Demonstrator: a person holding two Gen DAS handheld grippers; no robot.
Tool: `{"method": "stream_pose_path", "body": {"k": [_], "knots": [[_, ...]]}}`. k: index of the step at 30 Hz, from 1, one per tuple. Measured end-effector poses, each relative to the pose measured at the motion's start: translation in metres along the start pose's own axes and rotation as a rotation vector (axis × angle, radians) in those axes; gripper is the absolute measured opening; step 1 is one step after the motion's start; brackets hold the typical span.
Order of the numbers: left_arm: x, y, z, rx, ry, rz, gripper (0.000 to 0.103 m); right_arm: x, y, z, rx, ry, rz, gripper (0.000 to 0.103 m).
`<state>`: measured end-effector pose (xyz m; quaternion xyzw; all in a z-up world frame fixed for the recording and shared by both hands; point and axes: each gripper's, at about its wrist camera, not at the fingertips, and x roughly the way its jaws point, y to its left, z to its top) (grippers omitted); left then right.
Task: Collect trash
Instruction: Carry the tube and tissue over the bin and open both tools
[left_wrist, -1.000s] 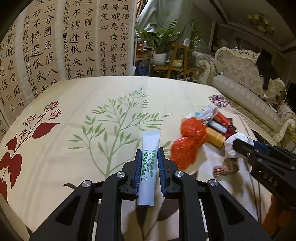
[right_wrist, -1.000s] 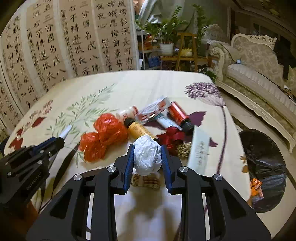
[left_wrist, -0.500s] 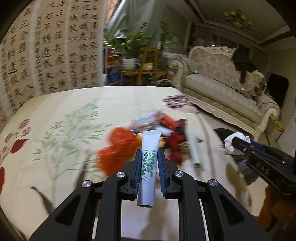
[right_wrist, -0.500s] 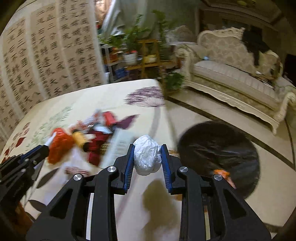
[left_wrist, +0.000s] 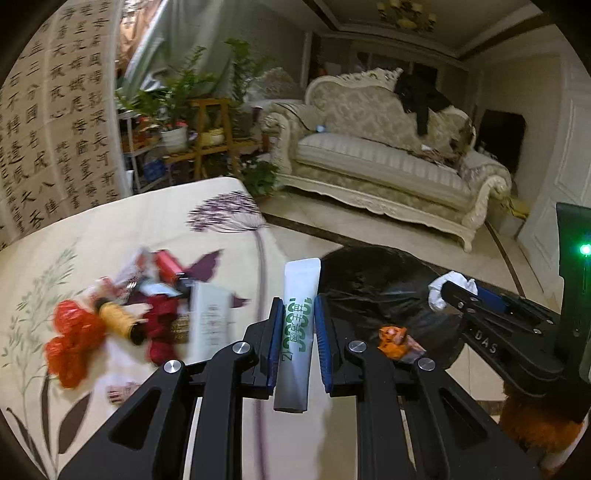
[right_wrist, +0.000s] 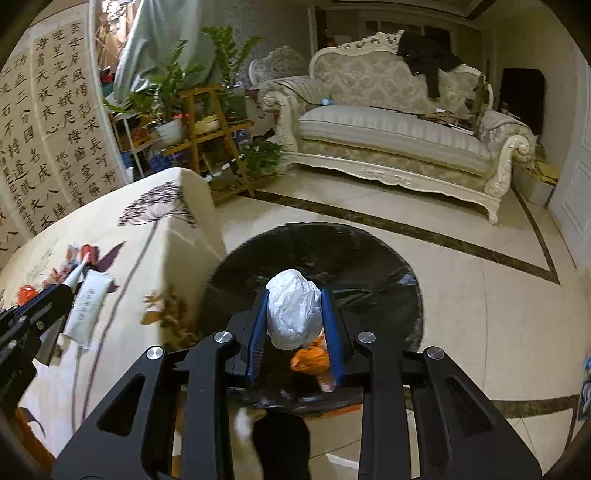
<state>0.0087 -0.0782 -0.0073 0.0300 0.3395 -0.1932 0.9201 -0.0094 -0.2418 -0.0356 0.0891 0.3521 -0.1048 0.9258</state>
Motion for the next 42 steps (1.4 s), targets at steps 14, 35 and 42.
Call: {"method": "stream_pose_path", "body": {"k": [14,35,42], "knots": [[0.050,-0.042,0.015,0.090,0.051,0.010,0.019,0.032,-0.037,0.008,0.057,0.017,-0.015,0.028],[0.077,-0.060,0.024,0.119,0.064,0.039,0.059,0.047,-0.052,0.014,0.086,0.028,-0.030,0.045],[0.069,-0.050,0.027,0.087,0.050,0.055,0.073,0.040,-0.052,0.015,0.093,0.017,-0.043,0.049]]}}
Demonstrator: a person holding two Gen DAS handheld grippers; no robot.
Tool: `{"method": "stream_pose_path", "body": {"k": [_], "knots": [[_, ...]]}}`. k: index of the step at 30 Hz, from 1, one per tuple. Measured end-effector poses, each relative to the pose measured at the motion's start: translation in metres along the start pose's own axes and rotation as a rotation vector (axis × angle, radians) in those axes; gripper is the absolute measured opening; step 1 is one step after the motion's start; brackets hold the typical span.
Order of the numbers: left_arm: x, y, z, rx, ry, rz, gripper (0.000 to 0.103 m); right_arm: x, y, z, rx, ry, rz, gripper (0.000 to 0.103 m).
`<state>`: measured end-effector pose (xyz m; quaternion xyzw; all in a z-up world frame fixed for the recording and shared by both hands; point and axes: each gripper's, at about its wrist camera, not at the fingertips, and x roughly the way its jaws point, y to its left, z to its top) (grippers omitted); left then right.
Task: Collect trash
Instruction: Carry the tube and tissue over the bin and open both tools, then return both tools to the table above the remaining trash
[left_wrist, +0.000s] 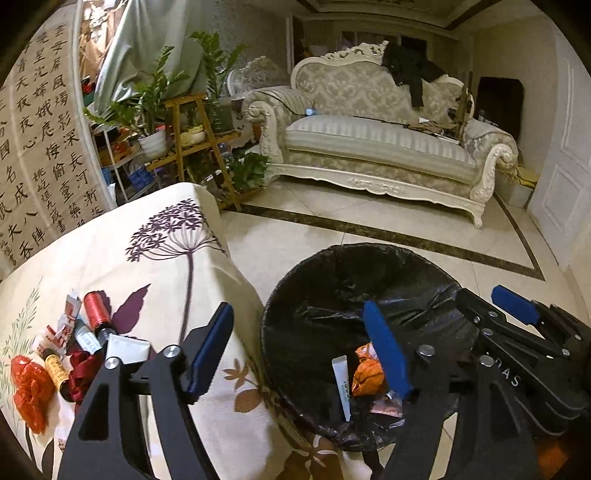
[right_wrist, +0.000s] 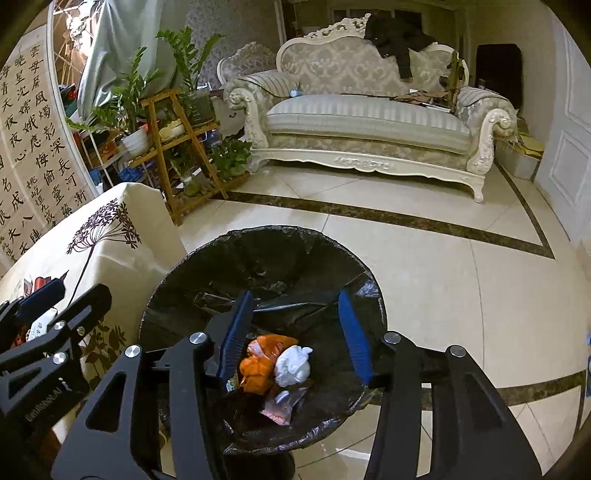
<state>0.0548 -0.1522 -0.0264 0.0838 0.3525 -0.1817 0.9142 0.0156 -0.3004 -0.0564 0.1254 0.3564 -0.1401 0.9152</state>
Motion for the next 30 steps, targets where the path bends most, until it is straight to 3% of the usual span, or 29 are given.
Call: {"method": "stream_pose_path", "body": {"k": [5,12,30], "knots": [[-0.012,0.012,-0.001,-0.021,-0.015,0.016,0.076,-0.010,0.007,-0.001,-0.005,-0.012,0.002,0.056],[-0.034,0.040,-0.009,-0.059,-0.030,0.064,0.077,-0.023,0.028,-0.005,-0.023,-0.013,0.048,0.057],[-0.084,0.157,-0.055,-0.228,-0.021,0.272,0.079,-0.044,0.141,-0.023,-0.199,0.014,0.211,0.058]]}}
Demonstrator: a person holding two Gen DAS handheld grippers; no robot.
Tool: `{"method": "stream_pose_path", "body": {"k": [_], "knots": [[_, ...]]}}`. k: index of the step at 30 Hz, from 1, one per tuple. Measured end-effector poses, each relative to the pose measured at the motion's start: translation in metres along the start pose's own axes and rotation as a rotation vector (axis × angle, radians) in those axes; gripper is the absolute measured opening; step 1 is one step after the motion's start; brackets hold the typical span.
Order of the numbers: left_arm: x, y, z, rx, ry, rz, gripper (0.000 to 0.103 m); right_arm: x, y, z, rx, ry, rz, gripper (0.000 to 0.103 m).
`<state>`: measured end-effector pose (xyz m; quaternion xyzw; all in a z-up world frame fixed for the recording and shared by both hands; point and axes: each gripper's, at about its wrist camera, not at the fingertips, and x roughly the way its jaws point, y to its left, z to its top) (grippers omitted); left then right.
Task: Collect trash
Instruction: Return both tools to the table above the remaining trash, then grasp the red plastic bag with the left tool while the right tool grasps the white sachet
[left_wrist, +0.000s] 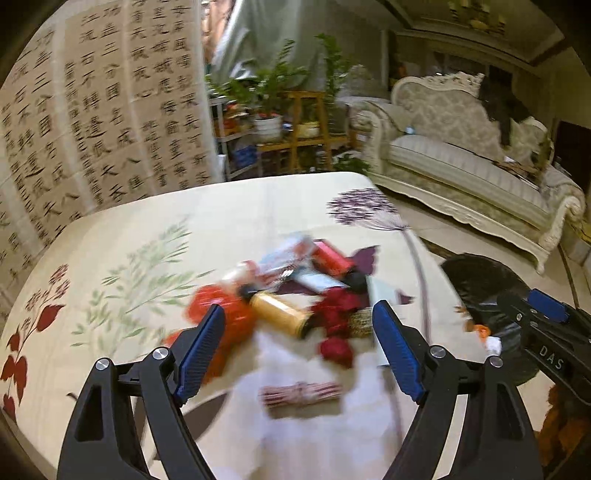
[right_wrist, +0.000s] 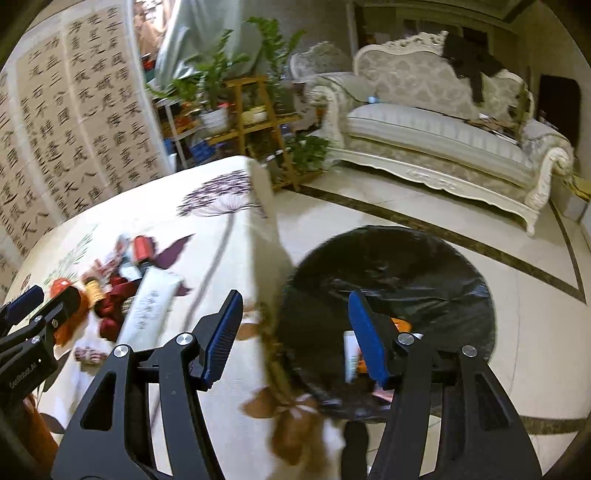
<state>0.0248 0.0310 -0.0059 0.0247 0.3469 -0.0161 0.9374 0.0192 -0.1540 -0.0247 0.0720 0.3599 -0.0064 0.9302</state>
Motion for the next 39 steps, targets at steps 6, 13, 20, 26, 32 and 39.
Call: {"method": "stream_pose_path", "body": {"k": [6,13,20,26,32,39], "knots": [[-0.004,0.036,-0.007,-0.041,-0.003,0.057,0.079,0.002,0.042,0.000,-0.072,0.014,0.051,0.058],[-0.003,0.070,-0.014,-0.089,0.004,0.100,0.079,0.012,0.083,-0.004,-0.140,0.050,0.100,0.058],[0.003,0.081,-0.019,-0.101,0.018,0.096,0.079,0.026,0.108,-0.007,-0.184,0.098,0.102,0.058],[0.008,0.086,-0.021,-0.110,0.029,0.085,0.079,0.038,0.108,-0.012,-0.187,0.150,0.096,0.057],[0.013,0.088,-0.021,-0.114,0.038,0.085,0.080,0.041,0.098,-0.012,-0.156,0.171,0.112,0.040],[0.018,0.087,-0.019,-0.103,0.042,0.085,0.080,0.041,0.089,-0.010,-0.134,0.177,0.136,0.033]]}}
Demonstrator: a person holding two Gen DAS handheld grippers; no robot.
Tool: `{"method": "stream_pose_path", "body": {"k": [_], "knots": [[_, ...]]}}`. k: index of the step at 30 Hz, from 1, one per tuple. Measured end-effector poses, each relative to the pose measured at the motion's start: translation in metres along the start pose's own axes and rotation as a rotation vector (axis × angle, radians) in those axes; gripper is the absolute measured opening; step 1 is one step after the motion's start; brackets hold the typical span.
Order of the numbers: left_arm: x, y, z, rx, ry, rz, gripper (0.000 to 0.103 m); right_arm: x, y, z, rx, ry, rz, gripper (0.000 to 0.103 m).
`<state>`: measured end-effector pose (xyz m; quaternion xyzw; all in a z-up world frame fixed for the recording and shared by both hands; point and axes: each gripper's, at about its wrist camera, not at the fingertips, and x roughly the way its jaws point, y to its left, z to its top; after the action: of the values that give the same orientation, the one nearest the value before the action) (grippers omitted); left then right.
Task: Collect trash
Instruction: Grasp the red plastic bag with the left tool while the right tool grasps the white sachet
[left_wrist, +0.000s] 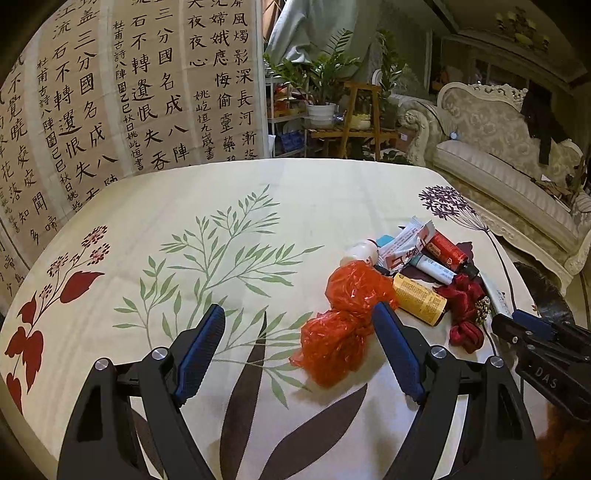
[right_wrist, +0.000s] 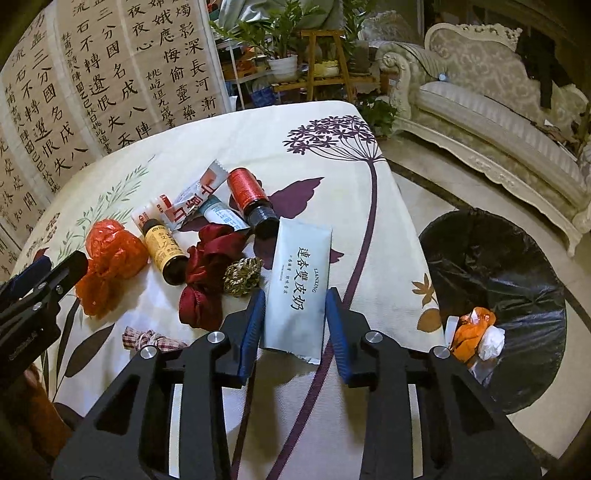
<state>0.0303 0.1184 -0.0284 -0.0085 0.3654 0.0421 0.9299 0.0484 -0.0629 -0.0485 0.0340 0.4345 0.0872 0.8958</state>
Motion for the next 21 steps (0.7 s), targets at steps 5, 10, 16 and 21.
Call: {"method": "stream_pose_path", "body": {"k": [5,10,16,21], "knots": [[0.0047,-0.0026,0.0007,0.003,0.010,-0.002,0.080,0.0010,0.0014,0.0011,-0.006,-0.008,-0.005,0.036],[0.0066,-0.0053,0.0015,0.011,0.012,-0.005,0.080,0.0035,0.0046,0.0020,-0.017,-0.008,-0.001,0.047],[0.0060,-0.0015,0.0028,-0.002,0.014,-0.011,0.080,-0.0002,-0.0003,0.0026,0.012,-0.015,-0.019,0.048],[0.0076,-0.0022,0.0048,0.012,0.001,-0.015,0.082,0.0052,0.0068,0.0017,-0.043,-0.007,-0.065,0.047]]}}
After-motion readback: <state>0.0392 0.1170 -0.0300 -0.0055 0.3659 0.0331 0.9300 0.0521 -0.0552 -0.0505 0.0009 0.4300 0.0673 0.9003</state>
